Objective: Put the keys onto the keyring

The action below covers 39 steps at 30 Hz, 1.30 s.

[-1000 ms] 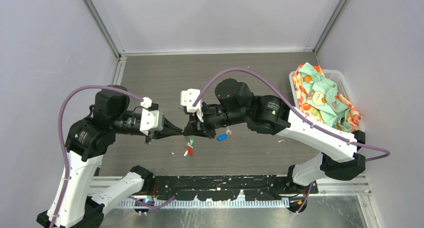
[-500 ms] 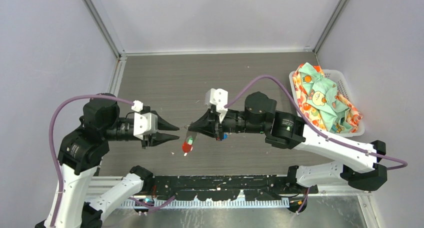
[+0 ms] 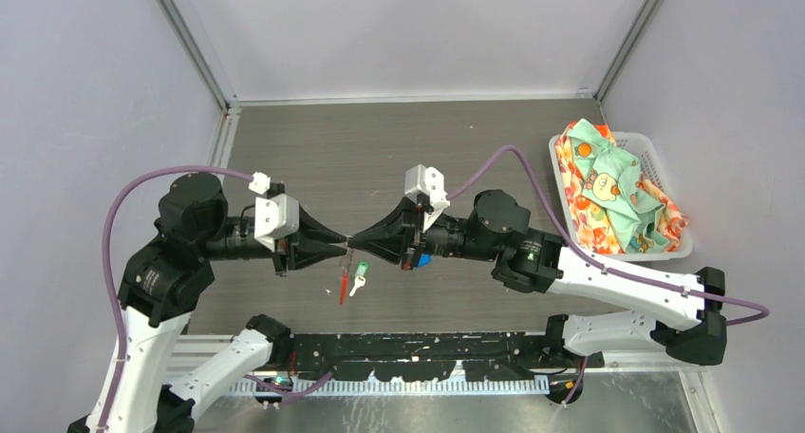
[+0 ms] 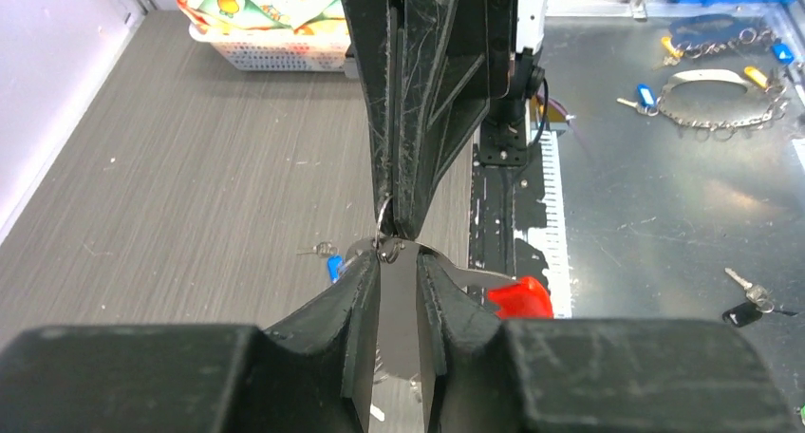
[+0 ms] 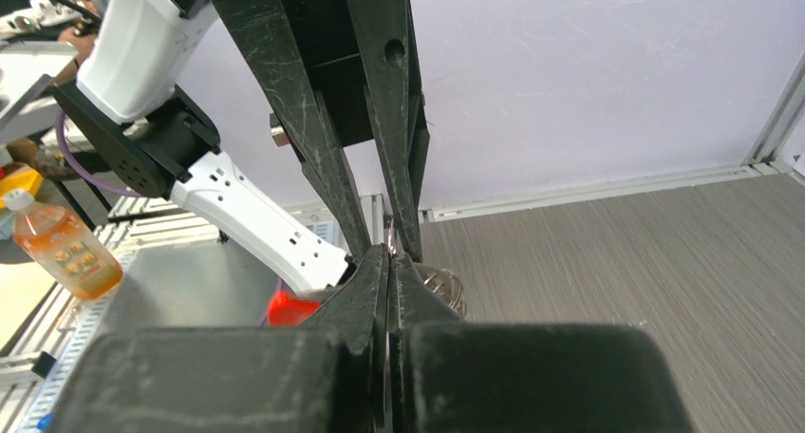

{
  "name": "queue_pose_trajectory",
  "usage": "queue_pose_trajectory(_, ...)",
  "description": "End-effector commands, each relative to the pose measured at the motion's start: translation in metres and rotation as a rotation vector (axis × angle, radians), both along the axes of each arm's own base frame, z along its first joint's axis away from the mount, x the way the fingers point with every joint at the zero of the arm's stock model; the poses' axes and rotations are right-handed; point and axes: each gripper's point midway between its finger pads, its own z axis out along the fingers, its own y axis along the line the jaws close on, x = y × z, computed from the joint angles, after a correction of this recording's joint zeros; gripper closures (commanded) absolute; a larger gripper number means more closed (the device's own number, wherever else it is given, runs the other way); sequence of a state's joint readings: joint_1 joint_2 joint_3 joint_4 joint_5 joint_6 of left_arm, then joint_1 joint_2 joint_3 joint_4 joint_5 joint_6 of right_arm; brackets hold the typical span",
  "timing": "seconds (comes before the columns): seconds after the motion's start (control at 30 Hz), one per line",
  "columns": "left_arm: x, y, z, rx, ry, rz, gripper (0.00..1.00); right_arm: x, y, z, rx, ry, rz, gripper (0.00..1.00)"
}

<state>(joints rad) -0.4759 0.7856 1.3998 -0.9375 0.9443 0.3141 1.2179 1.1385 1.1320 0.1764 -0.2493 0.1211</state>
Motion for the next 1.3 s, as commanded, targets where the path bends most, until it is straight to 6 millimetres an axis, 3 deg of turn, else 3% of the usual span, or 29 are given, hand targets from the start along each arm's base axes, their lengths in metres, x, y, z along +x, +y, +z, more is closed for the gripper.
queue_pose_trajectory(0.0,-0.010,-0.006,0.017,-0.068,0.017,-0.051,0.78,-0.006,-0.012,0.046,0.173,-0.022,0.008,0.99)
queue_pose_trajectory(0.13,-0.010,-0.006,0.016,-0.066,0.027,-0.053,0.81,-0.007,-0.010,0.044,0.178,-0.019,0.018,0.99)
queue_pose_trajectory(0.37,-0.008,-0.007,0.018,-0.073,0.031,-0.048,0.99,-0.008,-0.007,0.035,0.162,-0.007,0.028,0.99)
queue_pose_trajectory(0.47,-0.006,-0.007,0.015,-0.066,0.037,-0.043,1.00,-0.010,-0.007,0.032,0.144,0.000,0.043,0.97)
queue_pose_trajectory(0.53,-0.006,-0.007,0.012,-0.054,0.047,-0.042,1.00,-0.012,-0.008,0.031,0.112,0.004,0.050,0.88)
queue_pose_trajectory(0.63,-0.003,-0.005,0.001,-0.014,0.061,-0.033,1.00,-0.011,-0.012,0.027,0.004,-0.005,0.038,0.63)
queue_pose_trajectory(0.77,0.002,-0.002,-0.017,0.073,0.111,-0.027,1.00,-0.006,-0.021,0.022,-0.179,-0.039,0.029,0.50)
queue_pose_trajectory(0.93,0.002,-0.002,-0.021,0.126,0.145,-0.050,1.00,-0.005,-0.026,0.014,-0.347,-0.073,0.065,0.50)
queue_pose_trajectory(1.07,0.001,0.000,-0.019,0.137,0.117,-0.066,1.00,-0.004,-0.023,0.004,-0.433,-0.069,0.119,0.59)
queue_pose_trajectory(1.27,-0.004,0.002,-0.023,0.168,0.099,-0.093,1.00,0.000,-0.016,-0.006,-0.482,-0.091,0.139,0.60)
